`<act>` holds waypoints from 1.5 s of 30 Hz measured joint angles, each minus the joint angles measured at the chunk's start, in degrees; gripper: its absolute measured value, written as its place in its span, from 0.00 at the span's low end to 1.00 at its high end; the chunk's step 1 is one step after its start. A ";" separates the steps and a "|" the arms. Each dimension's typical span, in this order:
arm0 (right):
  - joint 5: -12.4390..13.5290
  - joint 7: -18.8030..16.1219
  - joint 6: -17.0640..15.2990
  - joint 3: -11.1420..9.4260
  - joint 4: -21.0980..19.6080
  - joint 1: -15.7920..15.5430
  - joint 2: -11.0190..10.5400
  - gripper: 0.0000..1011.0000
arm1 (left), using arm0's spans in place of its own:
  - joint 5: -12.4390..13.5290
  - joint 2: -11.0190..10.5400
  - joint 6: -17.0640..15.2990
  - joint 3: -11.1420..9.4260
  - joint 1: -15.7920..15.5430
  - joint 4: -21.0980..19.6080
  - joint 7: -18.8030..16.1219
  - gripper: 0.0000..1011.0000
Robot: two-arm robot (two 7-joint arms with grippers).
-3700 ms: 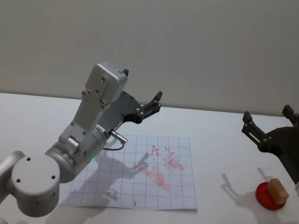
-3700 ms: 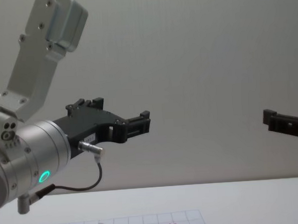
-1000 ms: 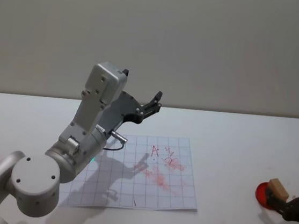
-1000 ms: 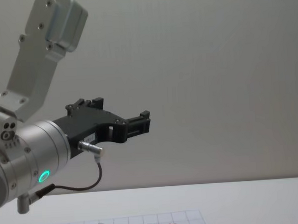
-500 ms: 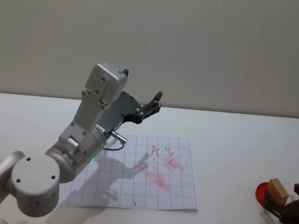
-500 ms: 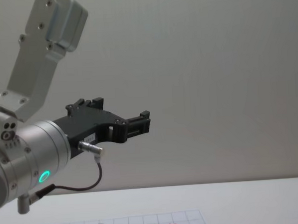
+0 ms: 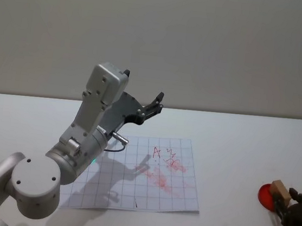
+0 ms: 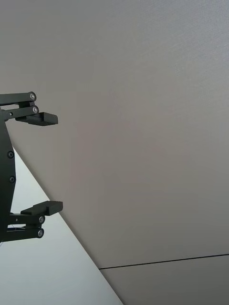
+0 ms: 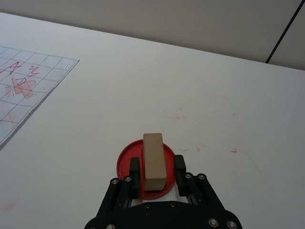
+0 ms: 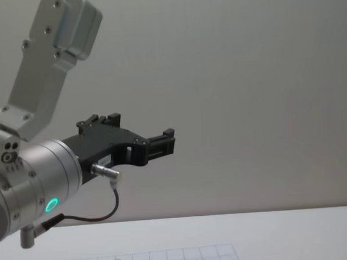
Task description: Use the one hand to pick up the stamp and affix it onto the A4 paper.
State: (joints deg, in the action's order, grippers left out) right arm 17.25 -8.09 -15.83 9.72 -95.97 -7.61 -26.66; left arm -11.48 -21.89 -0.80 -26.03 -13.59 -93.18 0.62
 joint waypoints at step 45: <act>-2.54 -17.85 7.05 4.96 3.56 9.57 7.13 0.22 | 0.00 0.00 0.00 0.00 0.00 0.00 0.00 0.99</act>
State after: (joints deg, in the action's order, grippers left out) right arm 14.72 -25.93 -8.78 14.68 -92.42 1.95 -19.53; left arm -11.48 -21.90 -0.80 -26.02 -13.59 -93.18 0.63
